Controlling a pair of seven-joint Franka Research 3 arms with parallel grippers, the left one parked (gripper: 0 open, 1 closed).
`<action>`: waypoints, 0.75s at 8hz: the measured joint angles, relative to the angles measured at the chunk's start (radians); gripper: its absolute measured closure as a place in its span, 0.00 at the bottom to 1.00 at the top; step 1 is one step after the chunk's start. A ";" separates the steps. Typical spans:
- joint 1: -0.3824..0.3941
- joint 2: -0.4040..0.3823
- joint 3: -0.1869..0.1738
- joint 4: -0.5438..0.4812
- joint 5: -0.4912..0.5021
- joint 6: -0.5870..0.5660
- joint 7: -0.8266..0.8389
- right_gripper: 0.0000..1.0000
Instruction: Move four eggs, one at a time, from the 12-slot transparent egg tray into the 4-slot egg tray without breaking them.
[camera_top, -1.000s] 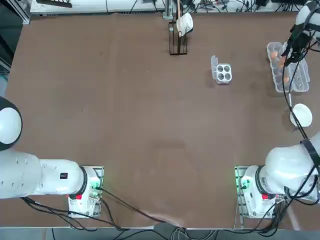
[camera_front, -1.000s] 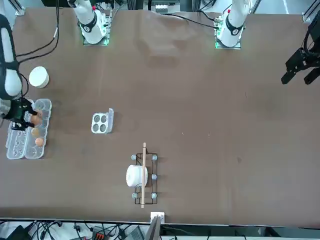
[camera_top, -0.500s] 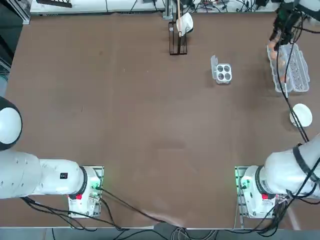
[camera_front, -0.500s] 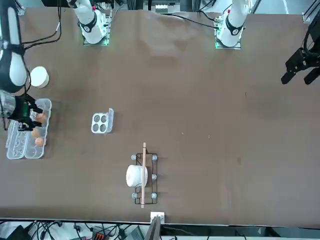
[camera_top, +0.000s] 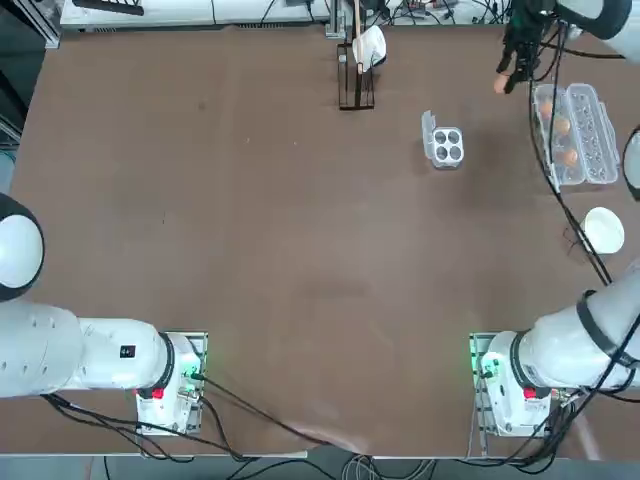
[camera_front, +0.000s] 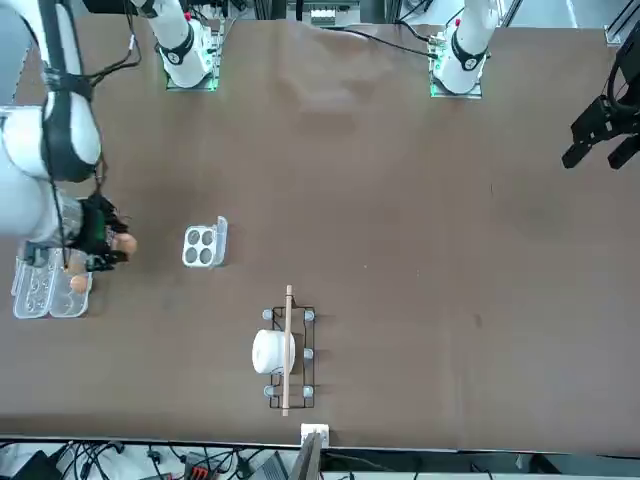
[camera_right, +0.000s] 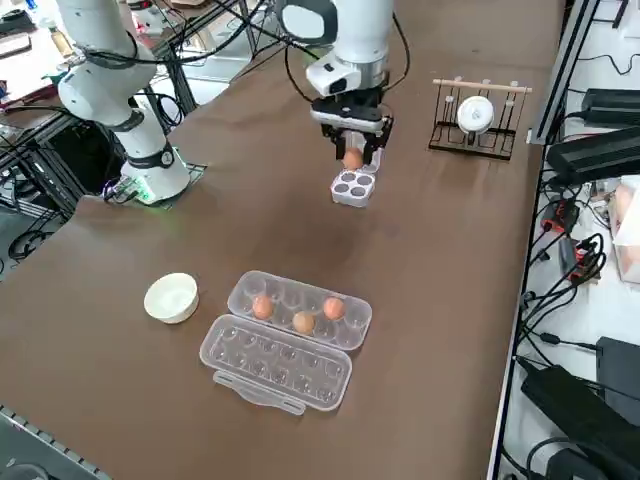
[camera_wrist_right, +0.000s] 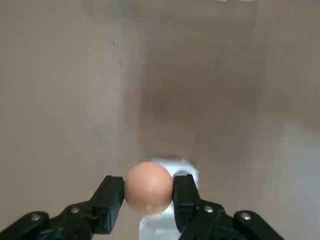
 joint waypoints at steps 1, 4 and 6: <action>0.026 0.016 0.000 0.000 0.020 0.022 0.072 0.42; 0.129 0.070 0.000 -0.004 0.027 0.070 0.268 0.43; 0.186 0.084 0.000 -0.036 0.027 0.110 0.352 0.43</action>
